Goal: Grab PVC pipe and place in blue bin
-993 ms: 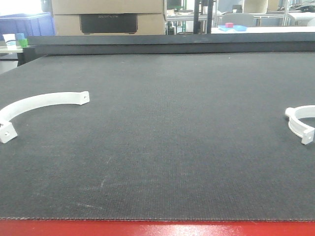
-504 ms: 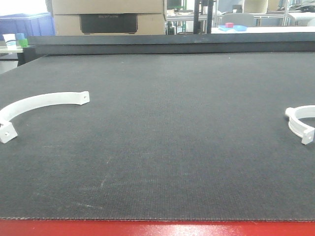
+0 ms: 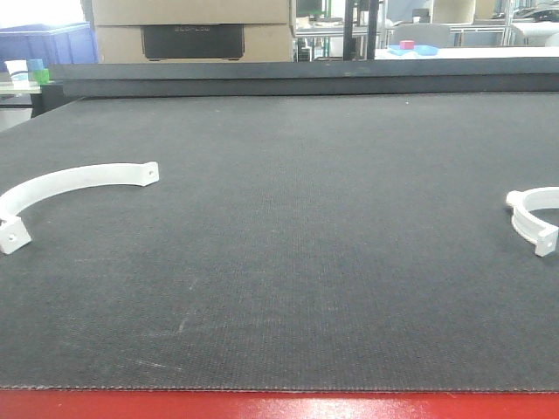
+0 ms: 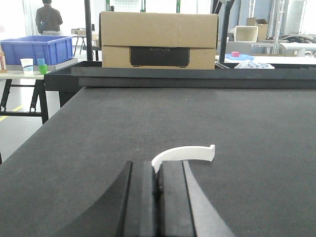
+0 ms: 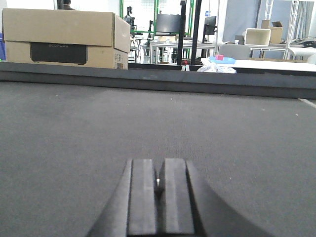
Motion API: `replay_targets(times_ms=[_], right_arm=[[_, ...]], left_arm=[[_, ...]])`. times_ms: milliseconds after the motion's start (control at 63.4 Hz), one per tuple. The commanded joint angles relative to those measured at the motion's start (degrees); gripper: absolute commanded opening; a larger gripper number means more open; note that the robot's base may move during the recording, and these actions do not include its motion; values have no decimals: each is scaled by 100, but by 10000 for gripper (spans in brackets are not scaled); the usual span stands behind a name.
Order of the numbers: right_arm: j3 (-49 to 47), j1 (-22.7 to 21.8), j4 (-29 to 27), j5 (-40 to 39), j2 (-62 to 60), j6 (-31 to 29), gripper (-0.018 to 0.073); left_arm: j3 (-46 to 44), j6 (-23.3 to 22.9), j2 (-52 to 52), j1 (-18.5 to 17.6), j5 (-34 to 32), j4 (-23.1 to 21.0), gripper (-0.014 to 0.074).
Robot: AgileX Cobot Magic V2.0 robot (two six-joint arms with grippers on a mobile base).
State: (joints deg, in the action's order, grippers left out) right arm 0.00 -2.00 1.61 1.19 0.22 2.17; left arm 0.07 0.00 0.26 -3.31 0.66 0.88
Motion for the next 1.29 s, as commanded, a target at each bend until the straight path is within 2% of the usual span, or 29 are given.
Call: replay_targets(times_ms=[0,63,142,189,284,410,473,583,820,930,1025,1277], right_arm=[[0,-20,22,-480,-22,-17,-167],[0,-20,22,-1144,-22,-17,-167],[0,-20,22,-1721,-22,-17,-167],[0,-34,39,-2008,-22,-217,-167],[0,-34,39,-1919,-22,-291,-167],[0,-34,39,-2003,-22,-291,-167],[-177,-34,39,-1980,-22,-291,-167],[-633,-34,28,-1828,-22,-291,-167],[-1536,-34,28,-1765,866,-291,-167],[-2050,-34,-86,-1274,1619,-217,-167],[-2647,-34,-323,-414,2440,-67,-167],[-4025,-34,-333,1771,4354,-67,-167]], left_arm=[[-7,0,-26,26,-217,-25,-111],[-7,0,-26,26,-220,-8,-111],[-7,215,-26,62,-520,519,-111],[-7,214,-26,75,-622,610,-111],[-7,214,-26,75,-604,473,-111],[-71,203,-26,75,-615,-88,-111],[-263,203,-26,75,-539,-88,-111],[-788,203,156,75,239,-88,-111],[-1803,203,1578,75,332,-88,-111],[-2529,203,2435,75,610,-88,-111],[-3199,203,3231,75,917,-88,-111],[-4204,203,5144,75,1213,94,-111]])
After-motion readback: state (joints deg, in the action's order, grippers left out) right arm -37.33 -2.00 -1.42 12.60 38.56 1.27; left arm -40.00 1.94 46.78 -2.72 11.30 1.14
